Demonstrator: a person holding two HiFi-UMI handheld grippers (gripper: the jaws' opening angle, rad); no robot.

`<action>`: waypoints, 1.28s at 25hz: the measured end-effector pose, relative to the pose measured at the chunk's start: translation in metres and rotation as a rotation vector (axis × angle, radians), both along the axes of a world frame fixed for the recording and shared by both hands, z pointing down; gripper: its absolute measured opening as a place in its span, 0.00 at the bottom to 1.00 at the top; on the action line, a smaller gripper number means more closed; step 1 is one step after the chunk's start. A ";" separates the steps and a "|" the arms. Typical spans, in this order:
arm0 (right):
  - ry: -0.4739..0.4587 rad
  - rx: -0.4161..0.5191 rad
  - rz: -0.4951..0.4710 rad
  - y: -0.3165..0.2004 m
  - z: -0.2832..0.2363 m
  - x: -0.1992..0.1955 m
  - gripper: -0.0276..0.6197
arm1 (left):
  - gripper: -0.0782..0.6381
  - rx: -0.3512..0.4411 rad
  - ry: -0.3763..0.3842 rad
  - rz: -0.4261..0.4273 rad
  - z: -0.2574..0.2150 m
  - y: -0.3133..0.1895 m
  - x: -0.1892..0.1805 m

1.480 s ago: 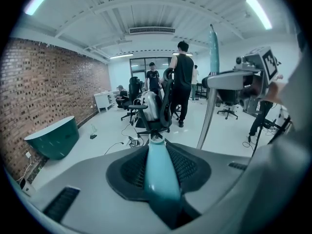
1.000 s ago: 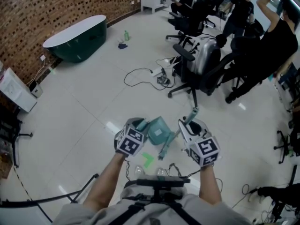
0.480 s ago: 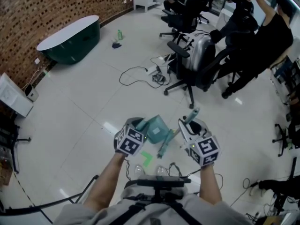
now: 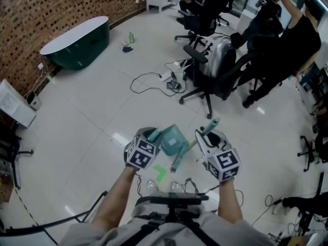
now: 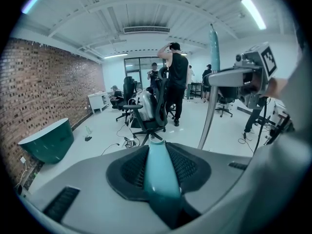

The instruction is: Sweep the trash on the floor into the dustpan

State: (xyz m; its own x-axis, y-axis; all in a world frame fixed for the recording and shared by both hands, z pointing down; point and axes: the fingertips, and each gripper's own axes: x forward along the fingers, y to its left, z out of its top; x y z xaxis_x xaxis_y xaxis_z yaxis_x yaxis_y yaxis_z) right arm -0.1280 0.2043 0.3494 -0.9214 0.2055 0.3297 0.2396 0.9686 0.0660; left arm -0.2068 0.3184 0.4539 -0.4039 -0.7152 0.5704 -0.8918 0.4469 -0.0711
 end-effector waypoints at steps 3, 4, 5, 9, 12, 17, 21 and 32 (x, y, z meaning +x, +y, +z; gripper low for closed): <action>0.006 0.009 0.027 -0.003 0.000 0.002 0.18 | 0.27 0.000 0.010 0.016 0.003 0.000 -0.003; 0.010 0.012 0.043 -0.006 0.001 0.003 0.18 | 0.27 -0.003 0.014 0.024 0.005 -0.001 -0.005; 0.016 0.015 0.061 -0.009 0.003 0.006 0.18 | 0.27 -0.007 0.019 0.035 0.008 -0.003 -0.007; 0.031 0.016 0.157 -0.028 0.011 0.017 0.18 | 0.27 -0.044 0.031 0.089 0.030 -0.012 -0.020; 0.037 0.000 0.224 -0.050 0.022 0.023 0.18 | 0.27 -0.090 0.034 0.136 0.048 -0.028 -0.032; 0.052 -0.050 0.325 -0.109 0.059 0.037 0.18 | 0.27 -0.176 0.032 0.239 0.072 -0.071 -0.034; 0.099 -0.085 0.378 -0.152 0.097 0.038 0.18 | 0.27 -0.229 0.022 0.316 0.093 -0.095 -0.034; 0.276 0.042 0.394 -0.210 0.193 0.012 0.18 | 0.27 -0.344 0.051 0.522 0.160 -0.156 -0.078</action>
State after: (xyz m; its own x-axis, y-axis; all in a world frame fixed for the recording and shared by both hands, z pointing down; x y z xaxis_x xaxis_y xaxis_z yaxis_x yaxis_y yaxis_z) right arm -0.1156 -0.0060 0.5429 -0.8032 -0.1603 0.5737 -0.1310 0.9871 0.0924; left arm -0.2848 0.1623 0.6134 -0.0175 -0.5827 0.8125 -0.9923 -0.0894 -0.0855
